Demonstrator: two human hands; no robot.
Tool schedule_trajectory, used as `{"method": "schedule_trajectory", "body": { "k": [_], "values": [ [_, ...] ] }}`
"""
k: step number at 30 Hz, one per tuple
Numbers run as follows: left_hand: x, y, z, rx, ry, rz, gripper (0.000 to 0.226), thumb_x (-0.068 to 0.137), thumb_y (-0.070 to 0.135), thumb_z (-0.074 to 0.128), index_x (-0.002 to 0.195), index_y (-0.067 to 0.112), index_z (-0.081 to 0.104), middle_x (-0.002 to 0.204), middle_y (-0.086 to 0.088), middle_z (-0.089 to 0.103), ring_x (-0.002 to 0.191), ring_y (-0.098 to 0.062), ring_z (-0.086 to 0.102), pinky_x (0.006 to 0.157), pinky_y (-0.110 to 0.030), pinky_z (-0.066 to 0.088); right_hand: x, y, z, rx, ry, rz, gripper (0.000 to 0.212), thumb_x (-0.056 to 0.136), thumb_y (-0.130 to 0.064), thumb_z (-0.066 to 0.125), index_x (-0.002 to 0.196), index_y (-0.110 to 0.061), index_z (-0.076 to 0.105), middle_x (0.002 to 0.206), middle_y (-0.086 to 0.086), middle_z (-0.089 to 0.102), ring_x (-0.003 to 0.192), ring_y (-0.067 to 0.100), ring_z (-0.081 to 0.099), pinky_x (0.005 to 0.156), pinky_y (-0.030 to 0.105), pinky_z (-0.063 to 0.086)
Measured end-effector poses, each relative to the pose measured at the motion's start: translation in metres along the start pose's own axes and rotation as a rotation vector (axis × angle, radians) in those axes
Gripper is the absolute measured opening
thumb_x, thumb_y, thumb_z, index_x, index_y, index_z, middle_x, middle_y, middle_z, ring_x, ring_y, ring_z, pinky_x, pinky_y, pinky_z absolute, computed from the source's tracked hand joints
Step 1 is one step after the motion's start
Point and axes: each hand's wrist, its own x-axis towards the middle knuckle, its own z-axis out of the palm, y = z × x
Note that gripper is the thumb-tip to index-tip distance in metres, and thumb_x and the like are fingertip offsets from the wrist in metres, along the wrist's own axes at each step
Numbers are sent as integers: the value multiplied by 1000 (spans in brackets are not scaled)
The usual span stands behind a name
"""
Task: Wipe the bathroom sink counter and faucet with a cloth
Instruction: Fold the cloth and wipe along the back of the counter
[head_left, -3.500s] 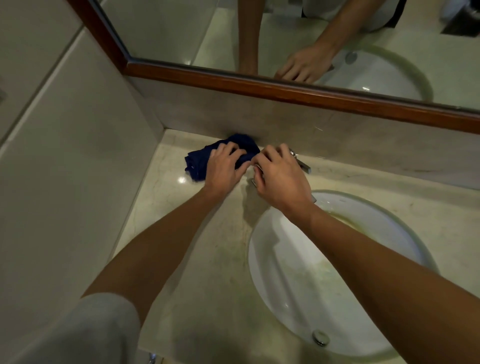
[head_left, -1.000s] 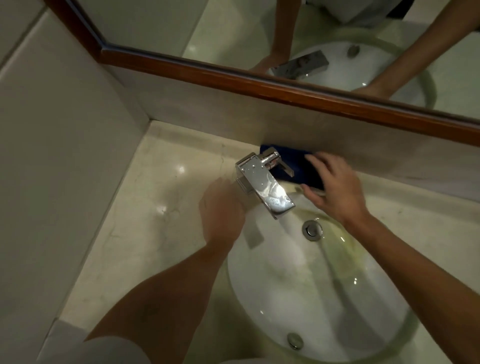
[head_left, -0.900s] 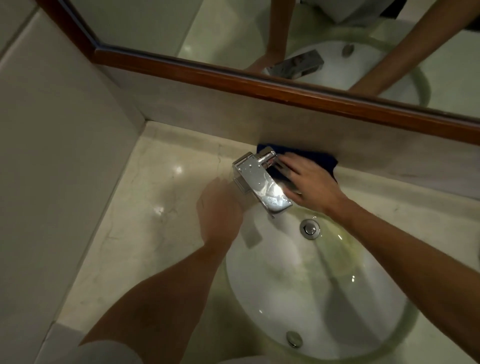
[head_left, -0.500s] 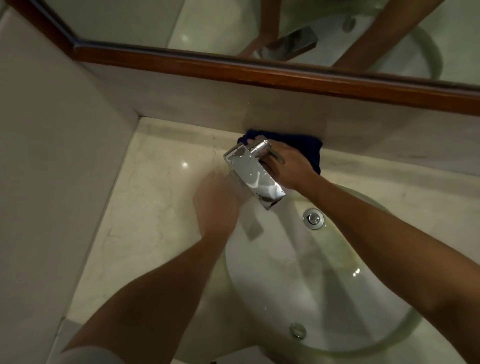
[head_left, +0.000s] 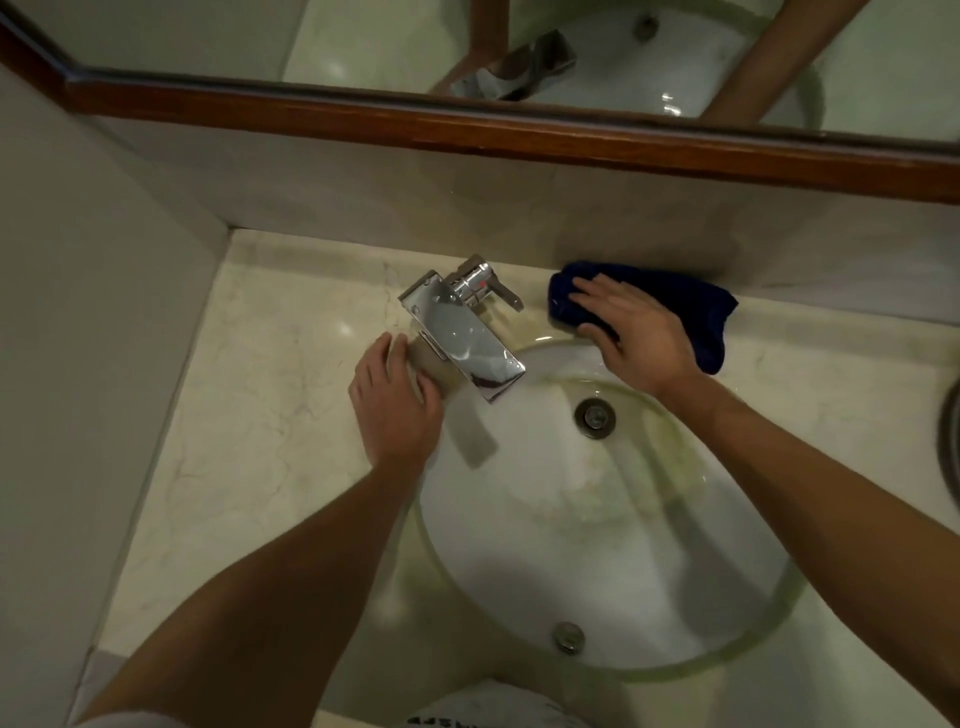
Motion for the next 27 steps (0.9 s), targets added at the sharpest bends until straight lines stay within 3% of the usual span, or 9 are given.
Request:
{"method": "schedule_trajectory", "body": {
  "k": [8, 12, 15, 18, 20, 22, 25, 27],
  "values": [
    [1, 0, 2, 15, -12, -11, 50, 95, 22, 56, 144, 9, 50, 148, -11, 47, 135, -28, 42, 111, -45, 38, 33, -30, 24, 9, -67, -49, 45, 104, -37, 49, 143, -18, 59, 152, -1, 54, 145, 19, 43, 122, 34, 28],
    [1, 0, 1, 9, -19, -8, 50, 96, 23, 56, 144, 10, 50, 148, -10, 47, 135, -28, 43, 110, -47, 39, 51, -57, 40, 24, -91, -156, 48, 101, -26, 57, 147, -13, 54, 152, 4, 53, 144, 24, 44, 120, 39, 32],
    [1, 1, 0, 3, -18, -7, 49, 96, 22, 56, 143, 9, 51, 147, -10, 48, 134, -28, 43, 109, -48, 39, 43, -53, 44, 31, -59, -222, 41, 97, -18, 64, 137, -13, 64, 147, 9, 58, 139, 28, 50, 117, 40, 34],
    [1, 1, 0, -3, -7, -4, 48, 95, 21, 56, 141, 8, 52, 146, -11, 48, 133, -29, 44, 107, -46, 40, 32, -50, 48, 89, -102, -303, 43, 102, -27, 45, 138, -13, 63, 147, 5, 58, 140, 24, 49, 116, 44, 40],
    [1, 1, -1, -7, -6, -1, 48, 94, 21, 57, 140, 8, 53, 146, -11, 49, 132, -30, 45, 107, -46, 40, 20, -51, 51, 107, -96, -372, 48, 100, -29, 40, 136, -8, 64, 144, 6, 61, 138, 25, 51, 118, 40, 36],
    [1, 2, -2, -12, -12, -7, 48, 94, 21, 57, 141, 8, 52, 146, -11, 49, 133, -29, 44, 107, -47, 40, 9, -50, 50, 80, -67, -460, 43, 101, -28, 47, 134, -7, 66, 142, 6, 63, 138, 26, 52, 118, 37, 34],
    [1, 1, -3, -21, -13, -8, 48, 95, 22, 57, 141, 9, 52, 146, -10, 48, 134, -28, 43, 108, -47, 40, 1, -32, 49, -13, -76, -603, 36, 94, -22, 73, 128, -12, 71, 141, 3, 64, 136, 26, 55, 114, 42, 44],
    [1, 1, -3, -23, -13, -10, 49, 95, 22, 57, 142, 9, 52, 147, -10, 48, 135, -28, 43, 109, -47, 39, 7, -14, 43, -63, -71, -640, 41, 91, -21, 78, 130, -11, 70, 140, 4, 64, 135, 26, 56, 109, 44, 49]
  ]
}}
